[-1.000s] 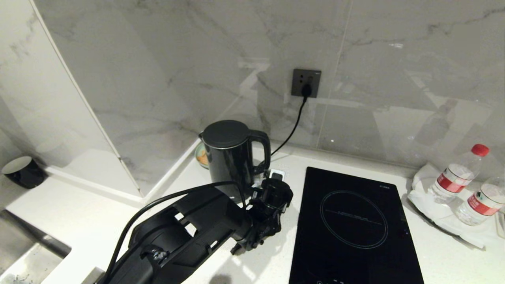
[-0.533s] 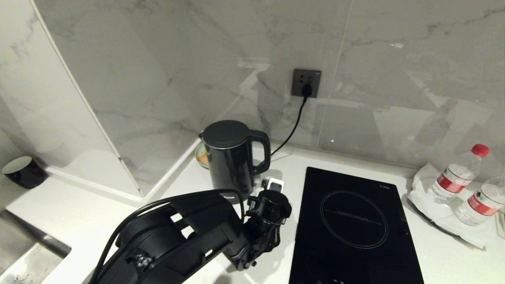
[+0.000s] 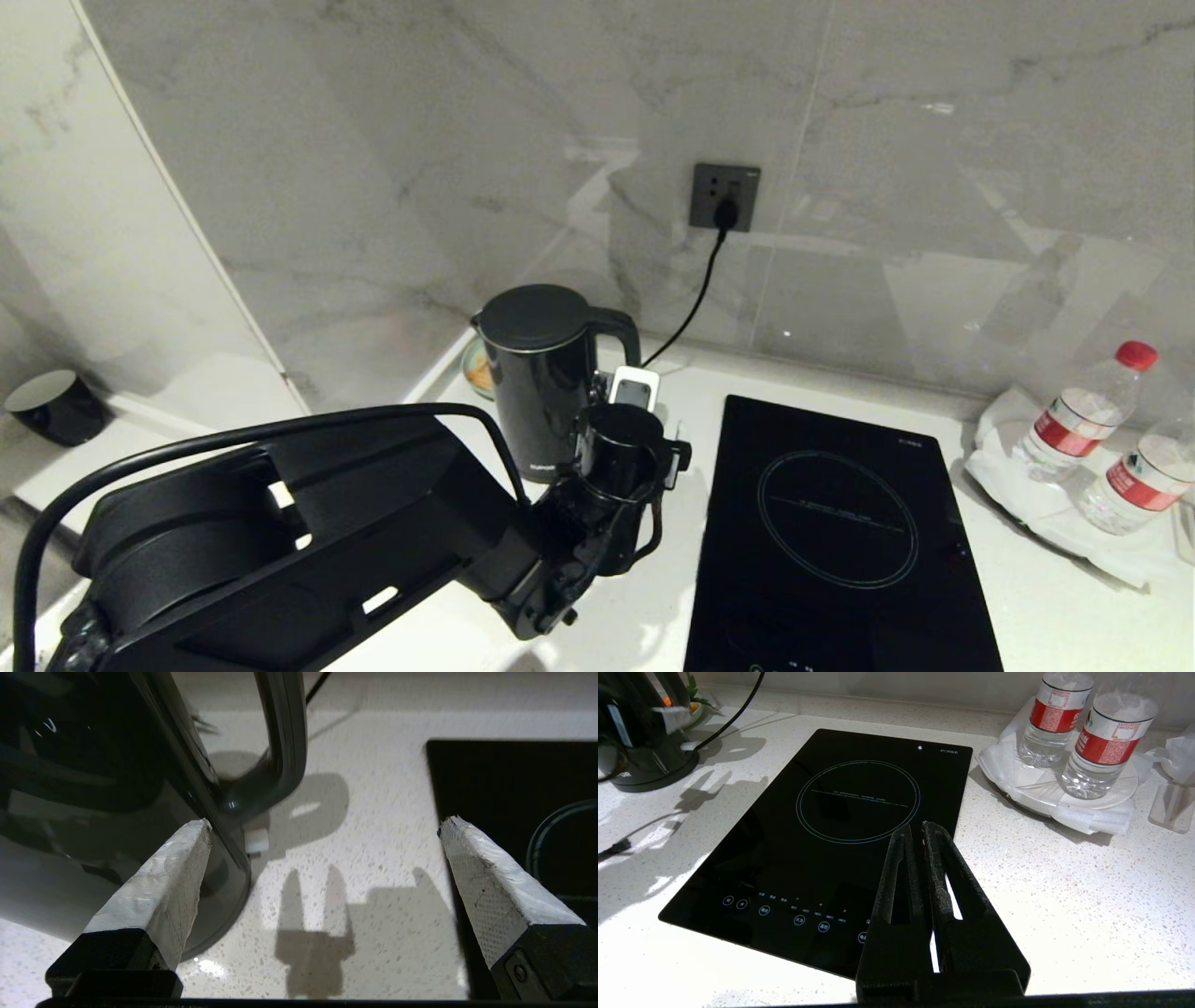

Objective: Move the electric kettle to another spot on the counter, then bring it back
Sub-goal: Pick up the kettle

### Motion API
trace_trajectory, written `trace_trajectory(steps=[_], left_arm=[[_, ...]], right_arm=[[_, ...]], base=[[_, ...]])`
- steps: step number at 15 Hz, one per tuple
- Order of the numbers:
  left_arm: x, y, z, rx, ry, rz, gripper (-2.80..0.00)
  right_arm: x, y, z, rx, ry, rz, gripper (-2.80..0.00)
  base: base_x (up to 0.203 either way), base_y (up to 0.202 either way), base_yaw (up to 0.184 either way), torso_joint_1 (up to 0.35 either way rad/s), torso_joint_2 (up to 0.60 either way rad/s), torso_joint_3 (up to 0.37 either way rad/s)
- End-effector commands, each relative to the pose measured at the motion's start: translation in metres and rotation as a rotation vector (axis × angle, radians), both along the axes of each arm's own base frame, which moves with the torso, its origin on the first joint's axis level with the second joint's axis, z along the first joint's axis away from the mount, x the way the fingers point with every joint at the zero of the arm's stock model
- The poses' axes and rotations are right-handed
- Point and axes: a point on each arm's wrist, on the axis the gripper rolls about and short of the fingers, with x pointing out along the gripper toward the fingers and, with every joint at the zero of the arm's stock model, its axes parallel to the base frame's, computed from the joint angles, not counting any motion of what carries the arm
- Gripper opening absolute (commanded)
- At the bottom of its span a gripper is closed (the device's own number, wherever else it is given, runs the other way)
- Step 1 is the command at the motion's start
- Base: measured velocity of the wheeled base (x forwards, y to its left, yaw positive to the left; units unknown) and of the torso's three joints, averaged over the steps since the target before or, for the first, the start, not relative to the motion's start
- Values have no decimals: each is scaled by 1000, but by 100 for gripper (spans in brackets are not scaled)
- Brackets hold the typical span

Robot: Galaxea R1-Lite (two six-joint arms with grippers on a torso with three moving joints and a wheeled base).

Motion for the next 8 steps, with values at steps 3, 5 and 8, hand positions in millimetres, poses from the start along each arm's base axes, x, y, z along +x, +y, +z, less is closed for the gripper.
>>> trace_trajectory(steps=[3, 5, 8], left_arm=[[-2, -8, 29, -58, -53, -13, 0], [3, -16, 35, -61, -55, -16, 0], [18, -25, 37, -68, -62, -6, 0]], right_arm=[[0, 0, 0, 0, 1, 0, -280], [0, 0, 0, 0, 1, 0, -280], [0, 0, 0, 0, 1, 0, -280]], base=[[0, 0, 0, 0, 0, 0], [0, 0, 0, 0, 0, 0], [0, 0, 0, 0, 0, 0]])
